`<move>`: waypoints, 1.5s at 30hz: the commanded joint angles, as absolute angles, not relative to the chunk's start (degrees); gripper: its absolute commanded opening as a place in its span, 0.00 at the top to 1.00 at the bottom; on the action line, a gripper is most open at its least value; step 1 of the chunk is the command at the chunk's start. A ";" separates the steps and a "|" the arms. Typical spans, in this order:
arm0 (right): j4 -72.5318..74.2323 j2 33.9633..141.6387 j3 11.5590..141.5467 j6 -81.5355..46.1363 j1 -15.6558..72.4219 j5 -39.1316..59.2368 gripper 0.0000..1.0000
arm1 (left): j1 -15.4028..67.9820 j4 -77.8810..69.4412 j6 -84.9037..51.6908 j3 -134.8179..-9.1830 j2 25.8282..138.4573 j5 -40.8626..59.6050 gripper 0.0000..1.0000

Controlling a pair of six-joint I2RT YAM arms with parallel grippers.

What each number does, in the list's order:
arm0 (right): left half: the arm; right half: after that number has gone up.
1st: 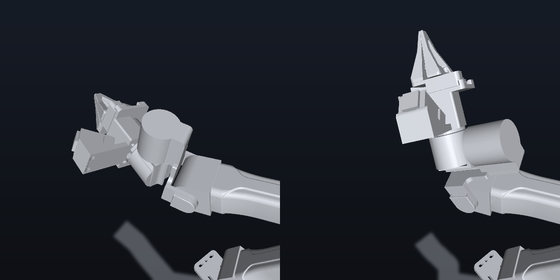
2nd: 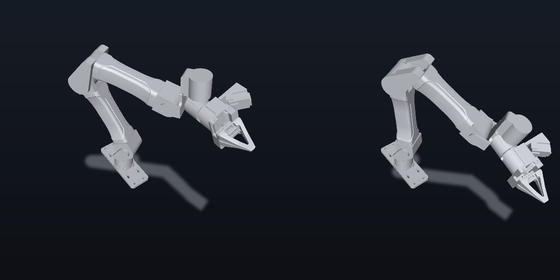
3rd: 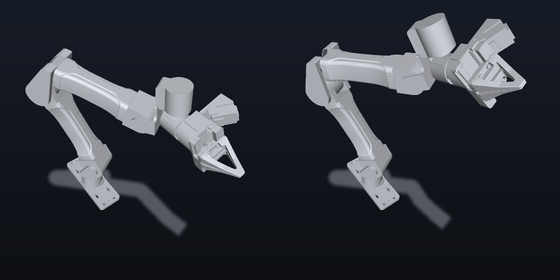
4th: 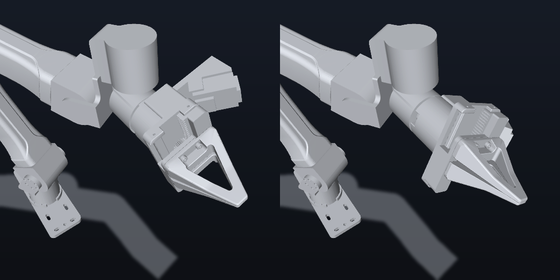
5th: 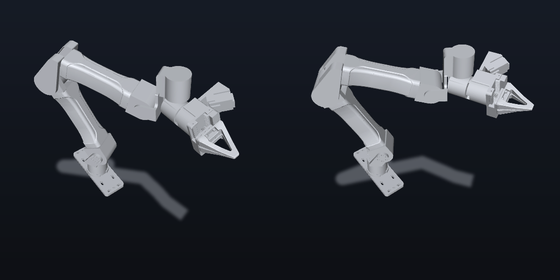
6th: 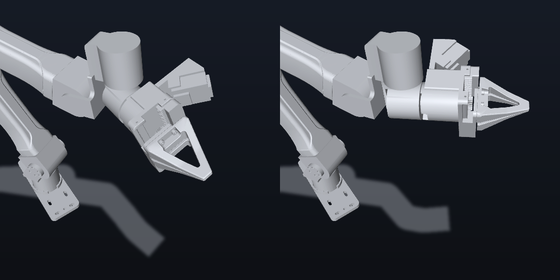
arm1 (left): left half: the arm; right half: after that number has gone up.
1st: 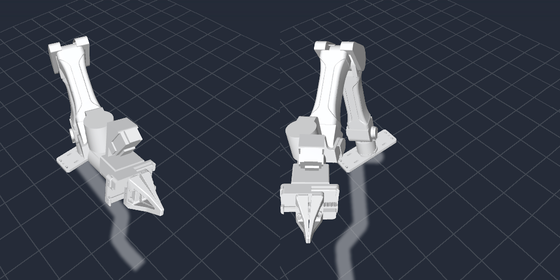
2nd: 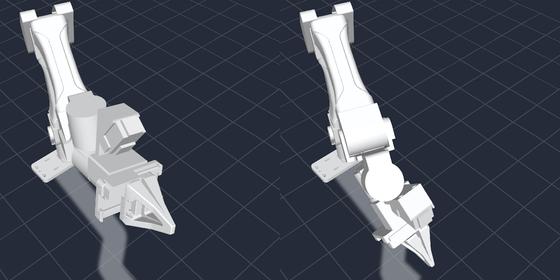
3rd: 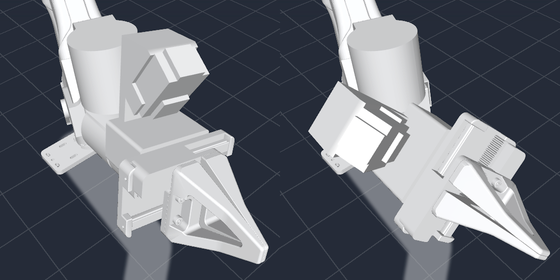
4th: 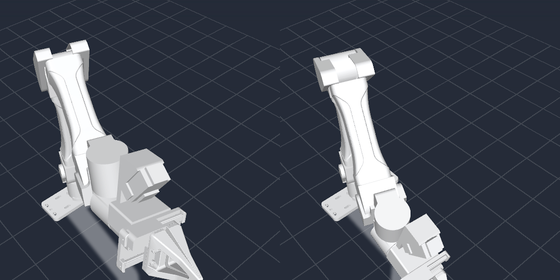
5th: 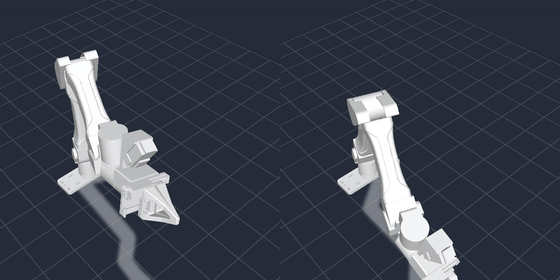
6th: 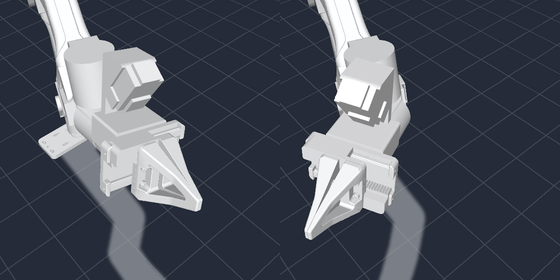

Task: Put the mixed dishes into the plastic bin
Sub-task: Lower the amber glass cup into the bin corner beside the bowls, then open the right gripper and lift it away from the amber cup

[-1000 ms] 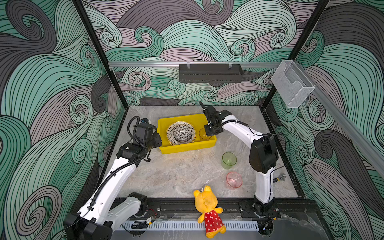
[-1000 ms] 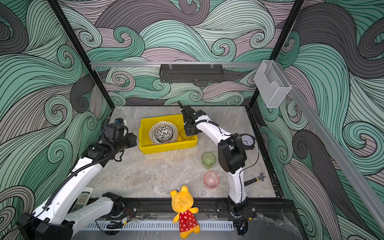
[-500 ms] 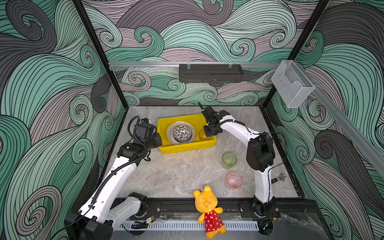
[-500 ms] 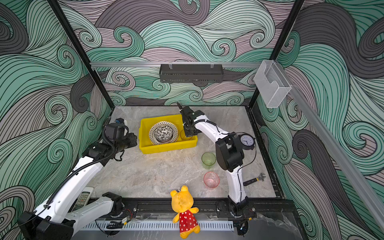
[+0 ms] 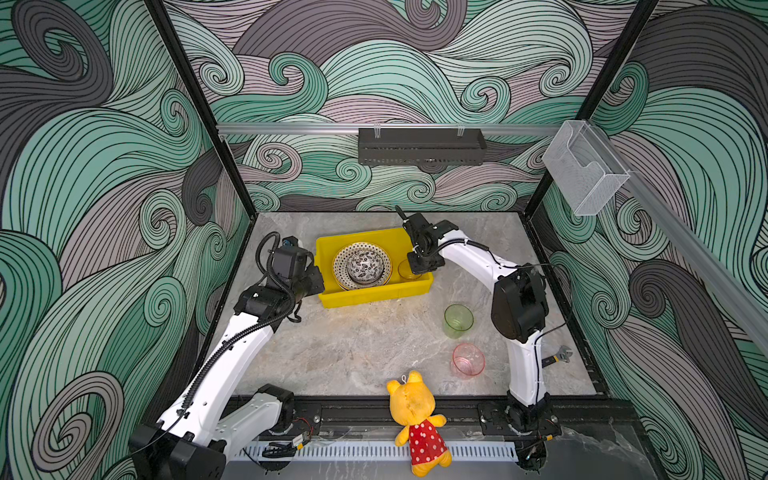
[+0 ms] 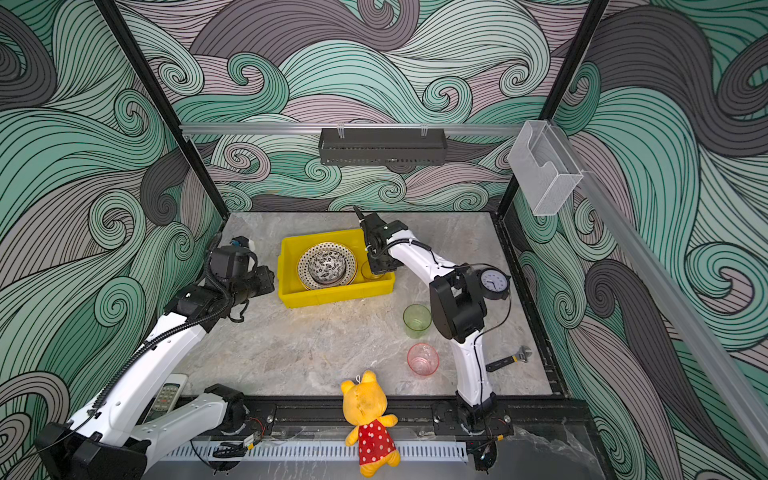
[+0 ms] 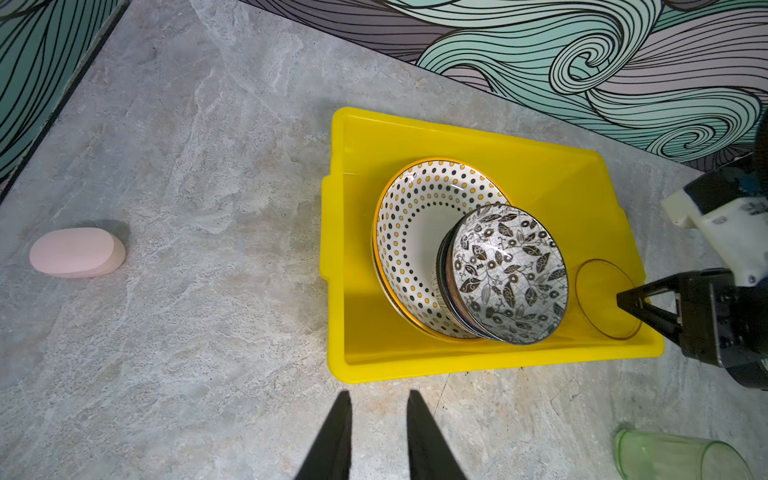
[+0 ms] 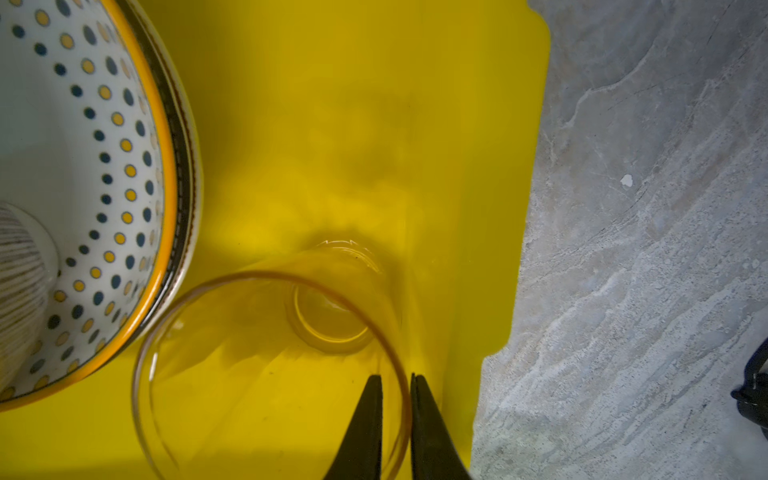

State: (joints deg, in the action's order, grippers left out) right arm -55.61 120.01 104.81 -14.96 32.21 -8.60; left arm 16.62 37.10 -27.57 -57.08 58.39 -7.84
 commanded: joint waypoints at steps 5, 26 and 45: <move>-57.73 120.36 106.14 -14.50 32.43 -8.74 0.77 | 16.26 39.26 -27.44 -58.54 57.31 -7.30 0.74; -57.74 111.18 103.15 -14.59 32.38 -8.79 0.74 | 16.25 39.33 -27.63 -58.73 56.43 -5.58 0.73; -57.73 99.53 94.52 -15.03 32.39 -9.79 0.73 | 16.26 38.47 -27.45 -58.91 56.86 -3.11 0.73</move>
